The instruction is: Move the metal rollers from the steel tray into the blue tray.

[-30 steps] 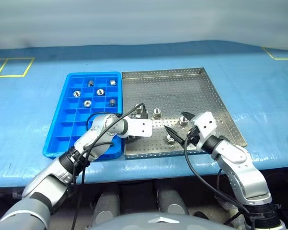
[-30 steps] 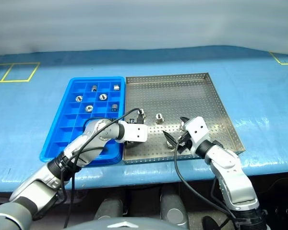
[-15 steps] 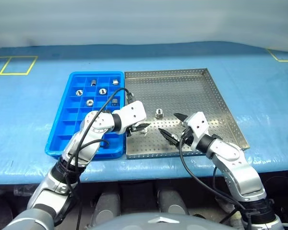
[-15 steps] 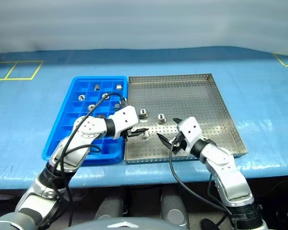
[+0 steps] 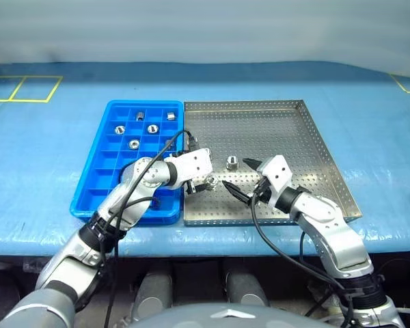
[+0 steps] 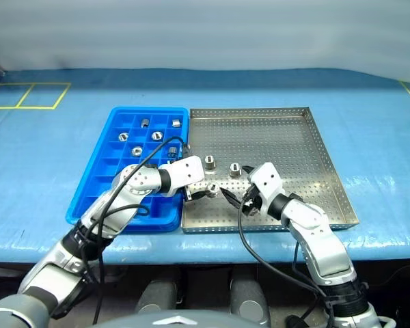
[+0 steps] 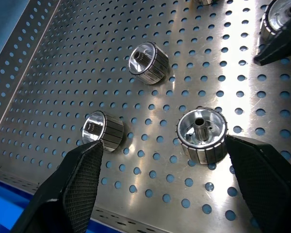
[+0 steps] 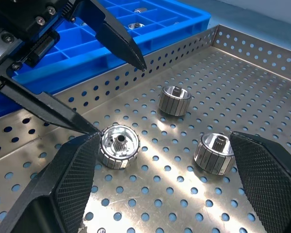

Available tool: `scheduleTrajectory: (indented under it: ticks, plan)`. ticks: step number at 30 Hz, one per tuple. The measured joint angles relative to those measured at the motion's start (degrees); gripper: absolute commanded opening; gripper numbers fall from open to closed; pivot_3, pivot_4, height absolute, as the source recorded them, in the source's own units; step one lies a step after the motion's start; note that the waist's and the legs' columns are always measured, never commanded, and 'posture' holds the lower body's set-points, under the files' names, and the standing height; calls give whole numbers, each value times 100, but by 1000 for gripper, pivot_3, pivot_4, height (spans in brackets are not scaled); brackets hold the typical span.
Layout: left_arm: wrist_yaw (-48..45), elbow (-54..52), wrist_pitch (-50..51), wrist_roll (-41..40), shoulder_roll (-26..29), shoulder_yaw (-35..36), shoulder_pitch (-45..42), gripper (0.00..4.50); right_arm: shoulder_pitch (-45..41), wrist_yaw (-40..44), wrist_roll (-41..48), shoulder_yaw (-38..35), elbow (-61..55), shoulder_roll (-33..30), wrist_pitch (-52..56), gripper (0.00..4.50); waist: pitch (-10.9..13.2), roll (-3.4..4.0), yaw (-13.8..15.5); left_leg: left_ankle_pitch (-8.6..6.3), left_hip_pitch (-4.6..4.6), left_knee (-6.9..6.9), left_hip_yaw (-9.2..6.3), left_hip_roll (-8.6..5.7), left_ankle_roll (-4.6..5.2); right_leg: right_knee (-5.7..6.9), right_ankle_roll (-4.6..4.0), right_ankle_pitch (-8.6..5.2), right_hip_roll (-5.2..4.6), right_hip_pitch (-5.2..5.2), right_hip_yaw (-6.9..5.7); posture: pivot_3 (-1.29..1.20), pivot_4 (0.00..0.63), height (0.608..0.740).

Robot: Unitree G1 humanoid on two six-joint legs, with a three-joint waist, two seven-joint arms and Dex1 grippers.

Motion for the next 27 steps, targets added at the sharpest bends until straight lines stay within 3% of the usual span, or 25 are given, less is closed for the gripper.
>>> scheduleTrajectory:
  ticks: [18,25,27]
  plan:
    - [-283,640,-317,60,-224,-484,-306,4171,341,-298,0,-150,-216,6,-2,4500,-1,1,-168,0,4,2,0,0,0,2,0,0,0,4,0,-54,150,740]
    - [-437,636,-409,-64,-240,-476,-183,2030,319,-311,-22,-149,-215,6,-2,4500,-1,1,-168,0,4,2,0,1,0,2,0,0,0,4,0,-37,150,740]
    - [-470,627,-408,-81,-241,-467,-153,2030,297,-310,-37,-149,-215,6,-2,4500,-1,1,-166,0,4,3,0,1,0,3,0,0,0,4,0,-34,150,740]
